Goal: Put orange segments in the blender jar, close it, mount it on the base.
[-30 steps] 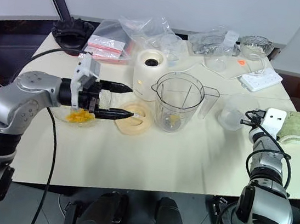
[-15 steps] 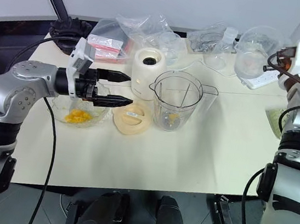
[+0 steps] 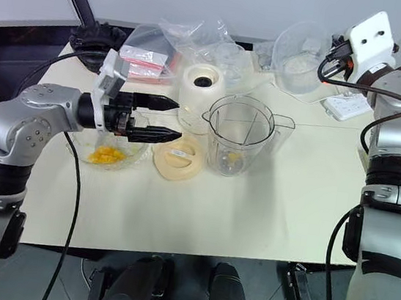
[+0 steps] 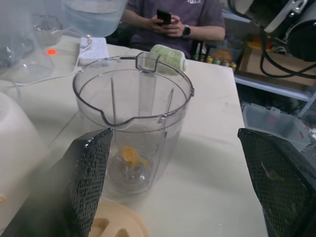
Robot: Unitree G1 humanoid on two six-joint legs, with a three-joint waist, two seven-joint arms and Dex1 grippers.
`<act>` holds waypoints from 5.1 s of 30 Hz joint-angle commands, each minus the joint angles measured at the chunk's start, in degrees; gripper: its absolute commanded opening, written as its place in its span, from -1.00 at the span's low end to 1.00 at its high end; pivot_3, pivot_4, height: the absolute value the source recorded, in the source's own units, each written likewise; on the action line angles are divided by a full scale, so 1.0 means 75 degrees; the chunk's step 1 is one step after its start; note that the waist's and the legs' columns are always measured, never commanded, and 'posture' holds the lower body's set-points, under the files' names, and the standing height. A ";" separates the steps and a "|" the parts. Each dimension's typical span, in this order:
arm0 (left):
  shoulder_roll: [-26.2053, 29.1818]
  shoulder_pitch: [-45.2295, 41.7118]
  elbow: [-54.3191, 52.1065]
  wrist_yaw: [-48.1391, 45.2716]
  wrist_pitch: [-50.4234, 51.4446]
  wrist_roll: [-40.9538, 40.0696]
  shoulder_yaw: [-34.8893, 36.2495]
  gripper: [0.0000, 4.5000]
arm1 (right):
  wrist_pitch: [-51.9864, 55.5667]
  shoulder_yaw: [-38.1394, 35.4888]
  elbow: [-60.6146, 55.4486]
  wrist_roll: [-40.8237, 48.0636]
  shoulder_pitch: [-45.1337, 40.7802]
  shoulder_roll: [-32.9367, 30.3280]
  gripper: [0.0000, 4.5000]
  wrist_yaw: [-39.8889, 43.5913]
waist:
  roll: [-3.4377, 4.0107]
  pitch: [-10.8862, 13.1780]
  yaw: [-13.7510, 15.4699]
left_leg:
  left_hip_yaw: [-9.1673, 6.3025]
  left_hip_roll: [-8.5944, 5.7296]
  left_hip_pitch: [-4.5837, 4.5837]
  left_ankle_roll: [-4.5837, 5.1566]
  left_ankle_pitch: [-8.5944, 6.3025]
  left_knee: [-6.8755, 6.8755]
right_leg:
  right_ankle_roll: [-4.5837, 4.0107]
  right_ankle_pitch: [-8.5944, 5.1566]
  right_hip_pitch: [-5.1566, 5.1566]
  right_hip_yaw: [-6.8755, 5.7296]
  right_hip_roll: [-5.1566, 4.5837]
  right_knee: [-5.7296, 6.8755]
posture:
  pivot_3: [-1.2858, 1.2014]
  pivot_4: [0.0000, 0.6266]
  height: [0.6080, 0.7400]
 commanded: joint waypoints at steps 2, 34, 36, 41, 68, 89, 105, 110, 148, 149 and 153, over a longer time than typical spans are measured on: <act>0.0064 0.0019 -0.0177 0.0060 -0.0117 -0.0095 0.0259 0.89 | -0.0365 -0.0001 -0.0699 -0.0075 -0.0113 -0.0085 -0.98 0.0163 | 0.0000 0.0000 -0.0004 | -0.0001 0.0000 0.0000 0.0000 0.0000 0.0000 | 0.0000 0.0000 0.0000 0.0000 0.0001 0.0000 | 0.03 -0.52 1.00; 0.0067 0.0092 0.0076 -0.0069 -0.0465 0.0135 0.0108 0.89 | -0.2521 0.0470 -0.0720 -0.1383 0.0035 -0.0260 -0.98 -0.0044 | -0.0001 0.0001 -0.0006 | -0.0001 0.0000 0.0000 -0.0003 0.0002 0.0000 | -0.0001 0.0000 -0.0001 0.0000 0.0000 0.0001 | 0.03 -0.52 1.00; 0.0070 0.0080 0.0066 -0.0062 -0.0455 0.0127 0.0103 0.89 | -0.2606 0.0492 -0.0745 -0.1457 0.0054 -0.0281 -0.98 -0.0059 | -0.0001 0.0001 -0.0006 | -0.0001 0.0000 0.0000 -0.0003 0.0002 0.0000 | -0.0001 0.0000 -0.0001 0.0000 0.0000 0.0001 | 0.03 -0.52 1.00; 0.0089 0.0074 0.0073 -0.0076 -0.0461 0.0139 0.0088 0.89 | -0.2761 0.0559 -0.0727 -0.1655 0.0080 -0.0336 -0.98 -0.0108 | -0.0001 0.0001 -0.0007 | -0.0001 0.0000 0.0000 -0.0004 0.0002 0.0000 | -0.0001 0.0000 -0.0001 0.0000 0.0000 0.0001 | 0.03 -0.52 1.00; -0.0018 -0.0081 0.0057 0.0055 -0.0325 0.0056 0.0083 0.89 | 0.0978 -0.1888 -0.0816 0.0485 0.0494 0.0238 -0.98 -0.1828 | -0.0003 0.0001 0.0046 | -0.0002 -0.0001 0.0000 -0.0005 0.0003 0.0000 | -0.0002 0.0001 -0.0001 0.0001 -0.0005 0.0002 | 0.03 -0.52 1.00; 0.0033 0.0080 -0.0248 -0.0054 -0.0101 -0.0135 0.0001 0.89 | 0.1576 -0.3493 -0.1637 0.1466 0.4052 0.1994 -0.98 -0.4130 | -0.0001 0.0000 -0.0032 | 0.0008 0.0001 0.0009 -0.0002 0.0003 -0.0003 | -0.0001 0.0000 -0.0001 0.0013 0.0005 0.0018 | 0.03 -0.52 1.00; 0.0075 0.0316 -0.0441 0.0078 -0.0126 0.0021 -0.0130 0.89 | 0.0131 -0.3116 0.1151 0.1462 0.3652 0.2101 -0.98 -0.4146 | -0.0002 0.0000 -0.0033 | 0.0006 0.0001 0.0011 -0.0002 0.0003 -0.0002 | -0.0001 0.0000 0.0001 0.0013 0.0008 0.0017 | 0.03 -0.52 1.00; 0.0105 0.0341 -0.0423 0.0056 -0.0144 0.0043 -0.0145 0.89 | -0.0015 -0.3098 0.1296 0.1468 0.3716 0.2145 -0.87 -0.4160 | -0.0003 -0.0001 -0.0032 | 0.0005 0.0001 0.0011 -0.0002 0.0003 -0.0002 | -0.0002 0.0000 0.0003 0.0013 0.0008 0.0017 | 0.03 -0.52 1.00; -0.0335 -0.2066 0.6637 -0.2127 -0.6177 0.4770 -0.2837 0.89 | 0.4717 -0.4641 -1.0137 0.5610 1.1668 0.1931 0.73 -0.1931 | -0.0008 -0.0010 0.0245 | -0.0010 0.0000 0.0007 0.0000 0.0001 0.0004 | -0.0024 -0.0019 0.0022 -0.0004 0.0005 -0.0011 | 0.03 -0.52 1.00; -0.0539 -0.2348 0.7207 -0.2141 -0.6541 0.4972 -0.2927 0.89 | 0.4940 -0.4661 -1.0323 0.5801 1.1766 0.1770 0.73 -0.1861 | -0.0010 -0.0009 0.0264 | -0.0016 0.0002 0.0006 0.0002 0.0000 0.0004 | -0.0023 -0.0019 0.0028 -0.0012 0.0008 -0.0019 | 0.03 -0.52 1.00; -0.1380 -0.3332 0.9168 -0.2237 -0.7518 0.5566 -0.3103 0.89 | 0.5553 -0.4629 -1.1098 0.6825 1.1660 0.1276 0.73 -0.1839 | -0.0030 0.0000 0.0249 | -0.0023 0.0003 -0.0018 0.0005 -0.0002 0.0016 | -0.0021 -0.0019 0.0033 -0.0022 0.0008 -0.0052 | 0.03 -0.52 1.00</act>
